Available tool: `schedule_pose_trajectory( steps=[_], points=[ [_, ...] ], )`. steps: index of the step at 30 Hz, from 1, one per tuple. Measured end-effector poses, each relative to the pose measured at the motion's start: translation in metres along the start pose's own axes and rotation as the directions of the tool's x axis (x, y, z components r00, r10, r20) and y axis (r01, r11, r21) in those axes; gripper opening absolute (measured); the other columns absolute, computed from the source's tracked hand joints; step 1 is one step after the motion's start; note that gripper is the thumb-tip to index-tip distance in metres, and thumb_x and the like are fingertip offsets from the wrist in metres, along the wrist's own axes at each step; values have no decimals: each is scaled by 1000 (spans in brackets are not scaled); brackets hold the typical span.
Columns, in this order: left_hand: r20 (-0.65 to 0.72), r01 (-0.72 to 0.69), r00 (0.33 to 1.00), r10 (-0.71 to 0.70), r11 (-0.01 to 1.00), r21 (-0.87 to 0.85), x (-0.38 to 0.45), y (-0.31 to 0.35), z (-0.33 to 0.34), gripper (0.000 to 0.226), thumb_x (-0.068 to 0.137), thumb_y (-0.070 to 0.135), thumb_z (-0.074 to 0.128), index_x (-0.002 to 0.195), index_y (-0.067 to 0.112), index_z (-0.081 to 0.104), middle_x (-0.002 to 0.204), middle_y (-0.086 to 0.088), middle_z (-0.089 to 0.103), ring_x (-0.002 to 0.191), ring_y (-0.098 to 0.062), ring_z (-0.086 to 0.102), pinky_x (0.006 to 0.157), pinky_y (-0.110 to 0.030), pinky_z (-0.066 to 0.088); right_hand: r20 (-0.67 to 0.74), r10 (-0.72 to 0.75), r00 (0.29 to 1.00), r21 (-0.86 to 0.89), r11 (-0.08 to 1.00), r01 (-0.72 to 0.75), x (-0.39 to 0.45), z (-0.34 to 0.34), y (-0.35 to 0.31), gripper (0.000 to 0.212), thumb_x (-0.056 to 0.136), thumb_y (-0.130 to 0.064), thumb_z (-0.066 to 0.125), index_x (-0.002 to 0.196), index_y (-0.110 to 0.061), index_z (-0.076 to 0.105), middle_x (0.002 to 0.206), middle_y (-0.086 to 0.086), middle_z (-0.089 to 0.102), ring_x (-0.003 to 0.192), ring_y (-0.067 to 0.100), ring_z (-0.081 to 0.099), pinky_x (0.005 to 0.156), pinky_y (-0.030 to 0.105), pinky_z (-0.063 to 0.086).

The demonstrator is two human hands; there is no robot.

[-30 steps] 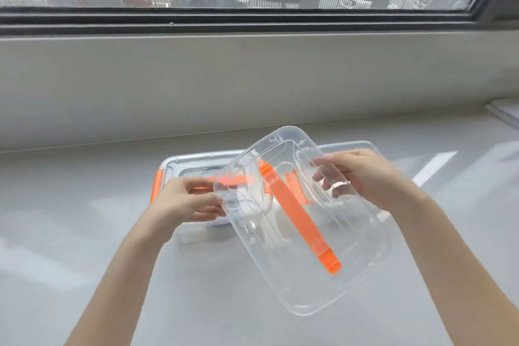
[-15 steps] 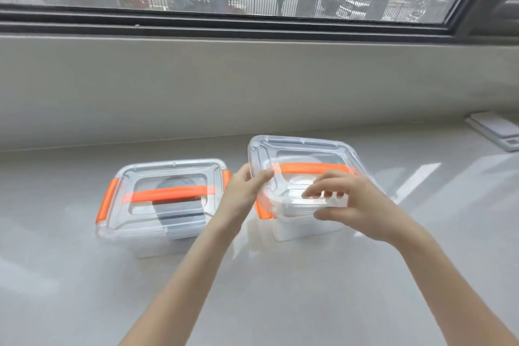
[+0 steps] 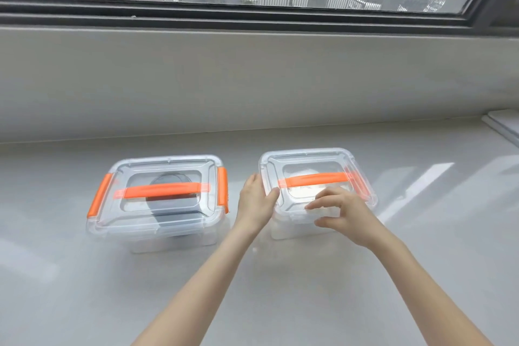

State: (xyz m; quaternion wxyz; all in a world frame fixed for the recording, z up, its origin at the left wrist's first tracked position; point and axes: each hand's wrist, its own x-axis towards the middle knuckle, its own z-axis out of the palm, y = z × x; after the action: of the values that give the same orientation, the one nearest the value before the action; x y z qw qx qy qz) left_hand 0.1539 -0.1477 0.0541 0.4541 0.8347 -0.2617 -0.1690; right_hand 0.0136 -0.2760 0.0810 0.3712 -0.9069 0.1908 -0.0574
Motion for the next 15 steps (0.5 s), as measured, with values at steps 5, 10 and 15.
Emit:
schedule_pose_trajectory(
  steps=[5, 10, 15],
  points=[
    [42, 57, 997, -58, 998, 23, 1, -4, 4, 35, 87, 21, 50, 116, 2, 52, 133, -17, 47, 130, -31, 37, 104, -33, 33, 62, 14, 998, 21, 1000, -15, 3, -1, 0, 24, 71, -7, 73, 87, -24, 72, 89, -7, 58, 86, 4, 52, 74, 5, 36],
    [40, 289, 957, -286, 940, -180, 0, -6, 4, 69, 81, 31, 60, 136, 4, 27, 147, -13, 32, 137, -28, 29, 106, -34, 30, -315, 121, 941, 102, 990, -93, 17, -17, 19, 26, 79, -17, 66, 105, -21, 65, 112, -2, 62, 111, 13, 52, 89, 17, 35],
    [39, 433, 887, -460, 800, -417, -4, -10, 4, 67, 70, 33, 73, 124, 2, 48, 115, -6, 58, 109, -23, 56, 82, -26, 39, -317, 602, 733, 370, 790, -489, 32, -29, 59, 66, 83, -31, 62, 135, -2, 36, 140, 16, 43, 127, 31, 41, 100, 38, 35]
  ],
)
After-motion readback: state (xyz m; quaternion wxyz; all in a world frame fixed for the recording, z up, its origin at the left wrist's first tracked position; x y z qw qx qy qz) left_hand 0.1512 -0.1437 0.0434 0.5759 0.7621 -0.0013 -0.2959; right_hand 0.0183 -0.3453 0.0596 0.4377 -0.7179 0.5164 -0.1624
